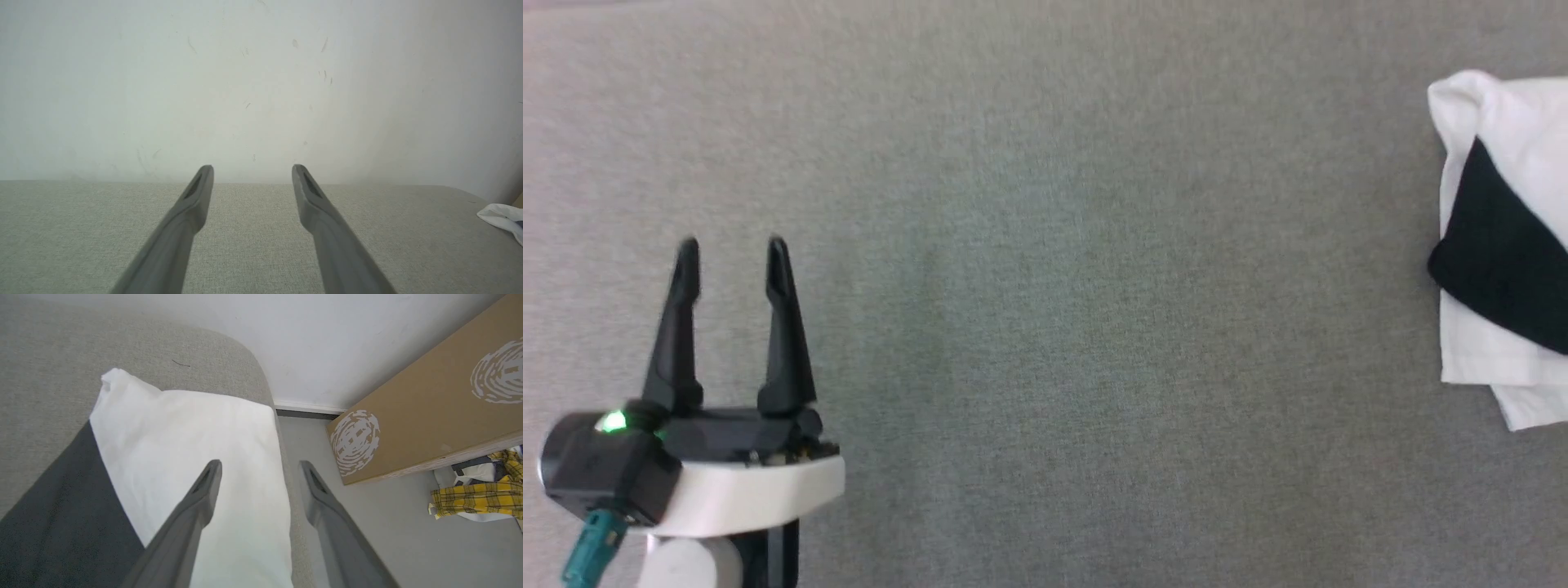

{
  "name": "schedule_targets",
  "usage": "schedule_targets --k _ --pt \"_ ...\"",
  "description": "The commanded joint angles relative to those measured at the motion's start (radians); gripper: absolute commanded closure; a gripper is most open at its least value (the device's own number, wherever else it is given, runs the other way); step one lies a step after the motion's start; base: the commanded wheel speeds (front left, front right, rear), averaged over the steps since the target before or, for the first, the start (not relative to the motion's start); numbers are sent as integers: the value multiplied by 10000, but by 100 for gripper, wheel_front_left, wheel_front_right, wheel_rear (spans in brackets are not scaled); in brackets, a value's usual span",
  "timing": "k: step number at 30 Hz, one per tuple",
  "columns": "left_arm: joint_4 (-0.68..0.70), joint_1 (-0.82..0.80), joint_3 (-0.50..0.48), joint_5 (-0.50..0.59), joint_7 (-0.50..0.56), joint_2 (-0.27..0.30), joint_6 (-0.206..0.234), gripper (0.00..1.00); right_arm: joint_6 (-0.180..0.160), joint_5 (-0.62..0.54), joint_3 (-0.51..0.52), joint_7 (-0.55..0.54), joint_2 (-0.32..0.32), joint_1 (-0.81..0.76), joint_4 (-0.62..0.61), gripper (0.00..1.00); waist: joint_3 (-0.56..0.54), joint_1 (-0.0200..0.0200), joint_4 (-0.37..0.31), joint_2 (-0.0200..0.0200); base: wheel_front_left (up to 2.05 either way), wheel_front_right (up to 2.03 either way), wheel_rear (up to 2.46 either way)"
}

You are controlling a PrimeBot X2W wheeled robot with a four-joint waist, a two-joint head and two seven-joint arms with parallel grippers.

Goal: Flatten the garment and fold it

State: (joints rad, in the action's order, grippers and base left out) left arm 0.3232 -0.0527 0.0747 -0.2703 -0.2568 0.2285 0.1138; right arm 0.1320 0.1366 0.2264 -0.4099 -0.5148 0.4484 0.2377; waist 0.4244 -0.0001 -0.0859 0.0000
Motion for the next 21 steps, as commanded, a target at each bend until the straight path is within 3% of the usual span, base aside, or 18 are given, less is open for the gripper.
schedule_targets --k 1,9,21 --pt "-46 147 -52 106 -48 -60 -70 0 -13 77 40 180 161 -166 -84 0 -792 1 213 0 0 0 0" --pt "-150 895 -476 110 -49 -533 -428 0 -13 511 -138 1784 1406 -1113 -1089 0 -2293 1 452 0 0 0 0" --pt "-1200 1593 -175 176 24 -737 -727 0 -13 463 -935 3404 3163 -2732 -2612 0 -3716 1 762 0 0 0 0"
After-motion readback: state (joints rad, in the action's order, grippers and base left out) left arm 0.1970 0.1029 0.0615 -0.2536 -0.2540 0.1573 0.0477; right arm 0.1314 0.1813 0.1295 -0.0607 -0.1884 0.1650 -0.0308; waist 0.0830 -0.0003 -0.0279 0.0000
